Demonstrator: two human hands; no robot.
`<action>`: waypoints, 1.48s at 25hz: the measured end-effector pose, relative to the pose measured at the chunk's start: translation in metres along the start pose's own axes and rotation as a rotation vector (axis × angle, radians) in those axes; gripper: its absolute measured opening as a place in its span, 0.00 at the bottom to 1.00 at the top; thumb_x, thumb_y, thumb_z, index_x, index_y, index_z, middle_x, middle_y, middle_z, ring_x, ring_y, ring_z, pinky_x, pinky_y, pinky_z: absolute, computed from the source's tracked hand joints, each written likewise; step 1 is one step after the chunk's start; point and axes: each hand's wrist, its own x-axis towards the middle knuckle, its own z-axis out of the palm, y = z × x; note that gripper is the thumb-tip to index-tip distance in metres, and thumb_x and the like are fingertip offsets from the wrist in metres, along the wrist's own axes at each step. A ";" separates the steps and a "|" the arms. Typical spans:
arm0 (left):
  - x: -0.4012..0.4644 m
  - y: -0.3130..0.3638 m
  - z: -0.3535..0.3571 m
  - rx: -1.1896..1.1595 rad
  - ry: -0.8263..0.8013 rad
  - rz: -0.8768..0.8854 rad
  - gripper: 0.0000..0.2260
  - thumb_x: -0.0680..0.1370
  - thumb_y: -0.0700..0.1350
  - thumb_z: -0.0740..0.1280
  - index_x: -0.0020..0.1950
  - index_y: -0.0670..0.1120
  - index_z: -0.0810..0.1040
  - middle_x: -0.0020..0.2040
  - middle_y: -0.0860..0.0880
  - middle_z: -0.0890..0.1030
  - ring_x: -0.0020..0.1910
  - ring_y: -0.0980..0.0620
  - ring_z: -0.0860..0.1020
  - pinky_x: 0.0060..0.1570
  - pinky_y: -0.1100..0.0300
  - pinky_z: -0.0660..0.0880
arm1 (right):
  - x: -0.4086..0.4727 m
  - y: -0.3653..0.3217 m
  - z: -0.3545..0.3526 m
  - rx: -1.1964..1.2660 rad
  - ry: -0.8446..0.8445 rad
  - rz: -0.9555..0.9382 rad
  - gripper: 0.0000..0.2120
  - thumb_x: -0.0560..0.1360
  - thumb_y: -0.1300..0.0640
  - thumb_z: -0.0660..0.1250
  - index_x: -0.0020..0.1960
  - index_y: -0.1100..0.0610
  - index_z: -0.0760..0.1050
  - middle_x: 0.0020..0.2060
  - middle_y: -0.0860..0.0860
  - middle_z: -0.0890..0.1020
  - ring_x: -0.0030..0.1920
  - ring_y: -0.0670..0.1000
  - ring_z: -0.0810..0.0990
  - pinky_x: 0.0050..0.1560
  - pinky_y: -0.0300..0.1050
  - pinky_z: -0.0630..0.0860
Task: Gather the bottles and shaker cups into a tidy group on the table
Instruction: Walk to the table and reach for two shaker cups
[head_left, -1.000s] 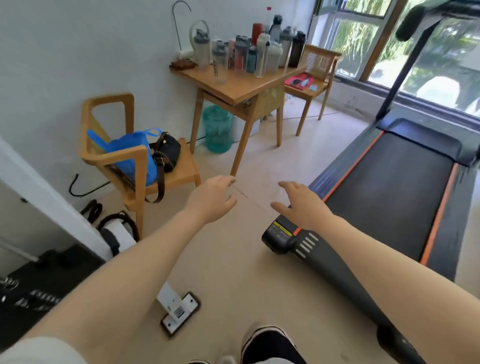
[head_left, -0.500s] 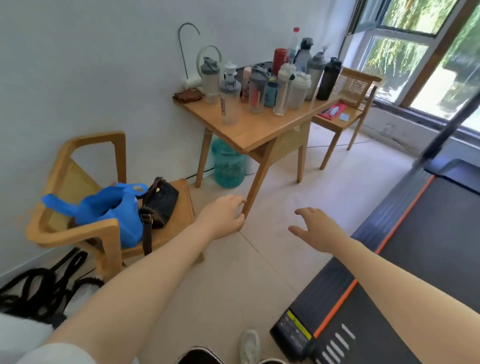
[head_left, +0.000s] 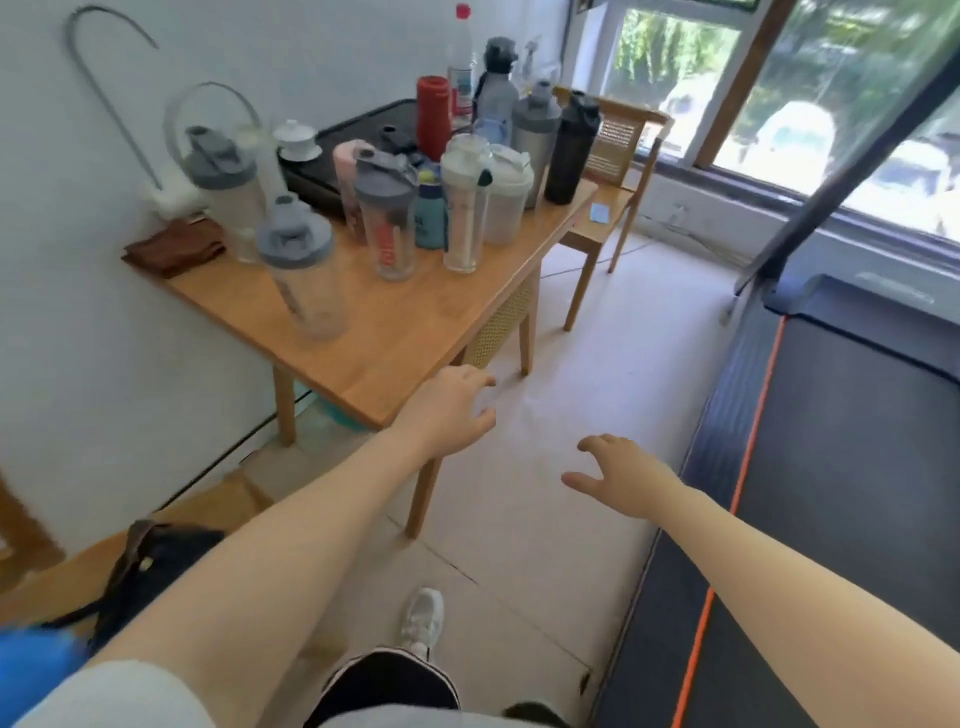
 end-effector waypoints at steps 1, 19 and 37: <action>0.024 -0.004 -0.006 -0.018 -0.017 0.020 0.19 0.76 0.47 0.61 0.66 0.45 0.69 0.65 0.45 0.73 0.64 0.48 0.69 0.62 0.54 0.67 | 0.018 0.002 -0.011 0.023 -0.021 0.042 0.31 0.75 0.39 0.57 0.72 0.56 0.58 0.70 0.54 0.68 0.68 0.55 0.68 0.65 0.53 0.69; 0.413 0.039 -0.110 -0.325 0.464 0.116 0.16 0.75 0.43 0.64 0.63 0.49 0.71 0.57 0.53 0.75 0.55 0.58 0.72 0.54 0.67 0.70 | 0.342 0.117 -0.305 0.268 0.307 -0.195 0.23 0.78 0.53 0.60 0.70 0.55 0.61 0.65 0.54 0.74 0.63 0.54 0.73 0.61 0.45 0.69; 0.586 0.011 -0.100 -0.099 0.960 -0.450 0.18 0.72 0.51 0.59 0.57 0.43 0.76 0.65 0.43 0.72 0.64 0.54 0.65 0.64 0.69 0.56 | 0.568 0.147 -0.450 0.652 -0.107 -0.643 0.18 0.78 0.53 0.57 0.67 0.54 0.63 0.65 0.52 0.72 0.66 0.52 0.70 0.68 0.51 0.68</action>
